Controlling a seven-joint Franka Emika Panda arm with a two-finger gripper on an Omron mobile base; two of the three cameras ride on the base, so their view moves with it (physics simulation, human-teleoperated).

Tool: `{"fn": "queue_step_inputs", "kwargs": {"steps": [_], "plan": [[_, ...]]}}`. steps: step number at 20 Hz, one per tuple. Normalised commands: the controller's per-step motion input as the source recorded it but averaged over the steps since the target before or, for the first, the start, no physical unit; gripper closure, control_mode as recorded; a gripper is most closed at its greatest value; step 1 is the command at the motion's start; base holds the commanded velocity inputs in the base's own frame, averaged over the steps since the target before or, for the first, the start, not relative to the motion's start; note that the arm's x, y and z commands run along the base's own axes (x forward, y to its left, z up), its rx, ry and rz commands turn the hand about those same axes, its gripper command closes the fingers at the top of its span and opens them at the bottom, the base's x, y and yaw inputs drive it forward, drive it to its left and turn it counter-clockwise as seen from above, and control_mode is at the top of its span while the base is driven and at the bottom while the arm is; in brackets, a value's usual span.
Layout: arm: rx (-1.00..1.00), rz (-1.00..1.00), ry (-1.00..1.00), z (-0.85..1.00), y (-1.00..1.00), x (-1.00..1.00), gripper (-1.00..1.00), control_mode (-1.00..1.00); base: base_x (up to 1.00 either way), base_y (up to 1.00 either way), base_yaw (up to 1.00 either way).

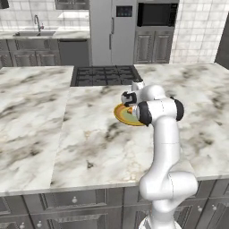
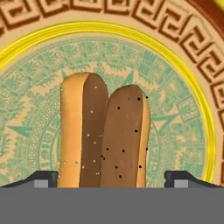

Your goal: Move the hot dog bun to the plate on the dining table and place the condiment next to that plate. Then navigate to the fridge and take the sausage and place it on the plate as well.

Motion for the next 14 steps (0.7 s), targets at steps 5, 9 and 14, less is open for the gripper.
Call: {"fn": "queue_step_inputs", "kwargs": {"steps": [5,9,14], "plan": [[0.00,0.01,-0.10,0.24,0.00,-0.22,-1.00,-1.00,0.00,0.00,0.00],[0.00,0.02,-0.13,0.53,-0.01,-0.46,-1.00,-1.00,0.00,0.00,0.00],[0.00,0.00,-0.15,0.60,0.02,-0.64,-1.00,-1.00,0.00,0.00,0.00]]}}
